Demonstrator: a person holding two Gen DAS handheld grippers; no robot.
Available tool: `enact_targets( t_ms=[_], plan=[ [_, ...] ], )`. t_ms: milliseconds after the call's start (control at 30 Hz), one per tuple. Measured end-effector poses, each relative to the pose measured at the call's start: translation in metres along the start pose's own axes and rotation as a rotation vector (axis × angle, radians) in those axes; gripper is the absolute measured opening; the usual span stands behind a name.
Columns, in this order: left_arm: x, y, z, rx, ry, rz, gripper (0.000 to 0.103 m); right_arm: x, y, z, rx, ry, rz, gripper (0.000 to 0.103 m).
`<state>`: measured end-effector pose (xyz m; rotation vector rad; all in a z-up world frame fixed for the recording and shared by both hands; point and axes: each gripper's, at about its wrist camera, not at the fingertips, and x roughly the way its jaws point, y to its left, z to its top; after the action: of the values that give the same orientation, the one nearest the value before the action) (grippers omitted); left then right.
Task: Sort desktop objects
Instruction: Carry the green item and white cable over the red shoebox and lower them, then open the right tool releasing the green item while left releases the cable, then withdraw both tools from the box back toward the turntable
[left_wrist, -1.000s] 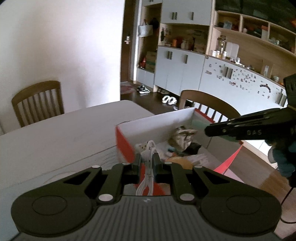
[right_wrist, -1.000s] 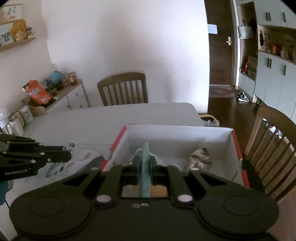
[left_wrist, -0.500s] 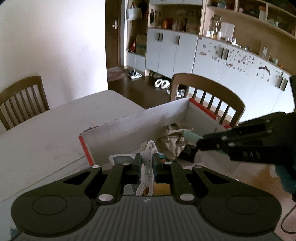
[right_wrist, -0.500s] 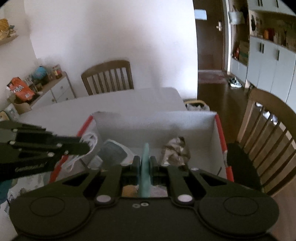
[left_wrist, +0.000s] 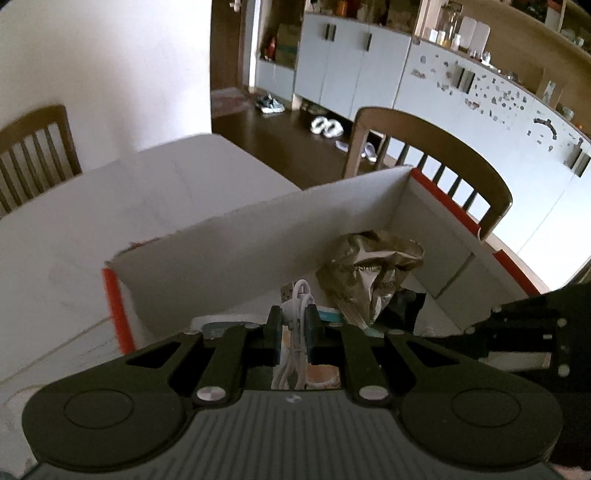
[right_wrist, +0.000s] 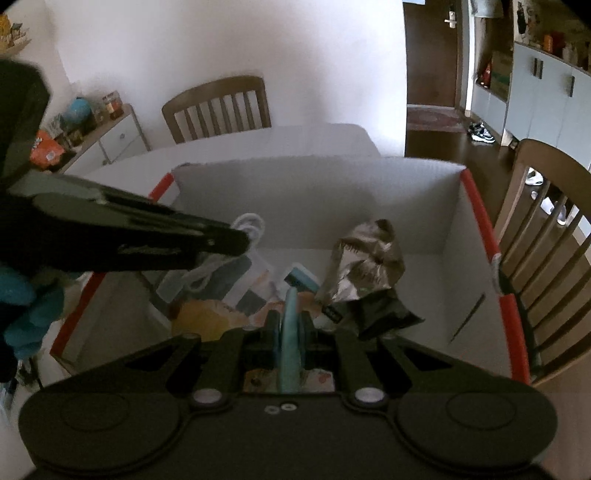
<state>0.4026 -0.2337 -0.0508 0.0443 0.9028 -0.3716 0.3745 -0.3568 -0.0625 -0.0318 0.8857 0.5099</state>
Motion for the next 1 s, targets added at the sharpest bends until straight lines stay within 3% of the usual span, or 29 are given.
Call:
enact_targets(
  t_ms=[100,300,433,467,700,800,933,1000],
  plan=[
    [0.012,0.001,0.003,-0.008,0.034,-0.022,0.011,0.003,0.0,0.0,-0.009,0.016,-0.001,0.01],
    [0.028,0.004,0.007,-0.014,0.102,-0.034,0.011,0.001,-0.004,-0.001,-0.006,0.037,-0.008,0.025],
    [0.037,0.005,0.008,-0.015,0.167,-0.038,0.011,-0.011,-0.011,0.001,0.025,0.026,0.028,0.068],
    [0.038,0.004,0.007,-0.013,0.174,-0.042,0.011,-0.014,-0.012,0.001,0.028,0.017,0.031,0.074],
    [0.03,-0.007,0.006,0.064,0.151,-0.03,0.012,-0.023,-0.016,-0.002,0.043,0.001,0.019,0.075],
    [0.02,-0.01,0.003,0.085,0.126,-0.007,0.024,-0.028,-0.017,-0.004,0.046,-0.011,0.017,0.081],
    [-0.002,-0.007,0.003,0.061,0.069,-0.002,0.064,-0.034,-0.019,-0.003,0.061,-0.026,0.022,0.084],
    [-0.015,-0.005,0.002,0.043,0.039,-0.021,0.065,-0.038,-0.019,-0.002,0.068,-0.042,0.026,0.085]
  ],
)
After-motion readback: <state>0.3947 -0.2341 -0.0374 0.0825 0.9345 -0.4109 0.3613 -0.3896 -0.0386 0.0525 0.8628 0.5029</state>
